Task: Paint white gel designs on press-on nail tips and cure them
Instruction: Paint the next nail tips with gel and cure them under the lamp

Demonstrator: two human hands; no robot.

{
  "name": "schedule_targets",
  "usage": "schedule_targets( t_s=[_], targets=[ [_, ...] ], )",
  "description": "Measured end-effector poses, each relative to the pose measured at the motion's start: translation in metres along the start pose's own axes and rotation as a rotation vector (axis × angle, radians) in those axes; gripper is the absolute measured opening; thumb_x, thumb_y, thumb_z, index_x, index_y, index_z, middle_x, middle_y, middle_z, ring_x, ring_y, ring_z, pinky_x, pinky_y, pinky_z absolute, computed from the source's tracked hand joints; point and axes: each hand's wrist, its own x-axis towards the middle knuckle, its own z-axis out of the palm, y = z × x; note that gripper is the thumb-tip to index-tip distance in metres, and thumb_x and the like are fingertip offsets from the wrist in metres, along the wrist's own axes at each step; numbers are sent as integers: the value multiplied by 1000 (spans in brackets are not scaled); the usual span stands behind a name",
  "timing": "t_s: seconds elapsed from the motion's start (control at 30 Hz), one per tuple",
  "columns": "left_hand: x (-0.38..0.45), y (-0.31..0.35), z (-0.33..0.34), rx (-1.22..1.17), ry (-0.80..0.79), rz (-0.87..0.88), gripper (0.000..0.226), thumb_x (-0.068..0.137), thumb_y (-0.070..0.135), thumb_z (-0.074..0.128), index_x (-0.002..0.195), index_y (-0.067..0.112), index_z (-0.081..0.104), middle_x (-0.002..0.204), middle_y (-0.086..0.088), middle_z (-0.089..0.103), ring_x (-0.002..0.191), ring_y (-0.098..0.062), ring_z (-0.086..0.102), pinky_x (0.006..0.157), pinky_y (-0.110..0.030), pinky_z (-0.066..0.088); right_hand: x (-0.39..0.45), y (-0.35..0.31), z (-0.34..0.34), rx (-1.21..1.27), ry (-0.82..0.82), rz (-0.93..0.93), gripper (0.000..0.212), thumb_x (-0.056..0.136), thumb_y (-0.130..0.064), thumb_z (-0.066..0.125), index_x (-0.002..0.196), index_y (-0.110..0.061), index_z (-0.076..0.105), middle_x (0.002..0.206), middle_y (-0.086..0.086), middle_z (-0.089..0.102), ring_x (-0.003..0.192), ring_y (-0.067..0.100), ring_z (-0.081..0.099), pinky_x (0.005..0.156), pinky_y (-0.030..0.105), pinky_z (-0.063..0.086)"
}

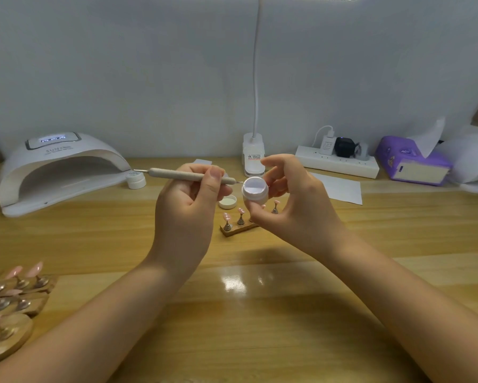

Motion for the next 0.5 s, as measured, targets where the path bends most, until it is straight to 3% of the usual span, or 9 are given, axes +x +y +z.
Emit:
schedule_targets(
  t_s=[0.27, 0.5],
  targets=[
    [1, 1, 0, -52, 21, -40, 15, 97, 24, 54, 96, 12, 63, 79, 9, 73, 78, -6, 69, 68, -13, 51, 4, 11, -6, -56, 84, 63, 58, 77, -33, 78, 123, -15, 47, 88, -2, 59, 78, 9, 59, 70, 26, 54],
    [3, 1, -1, -133, 75, -121, 18, 98, 21, 52, 97, 8, 64, 76, 6, 72, 73, -5, 68, 69, -16, 53, -1, 70, -17, -276, -9, 406, 62, 83, -43, 70, 132, -16, 41, 83, -10, 52, 87, 18, 58, 71, 32, 47]
  ],
)
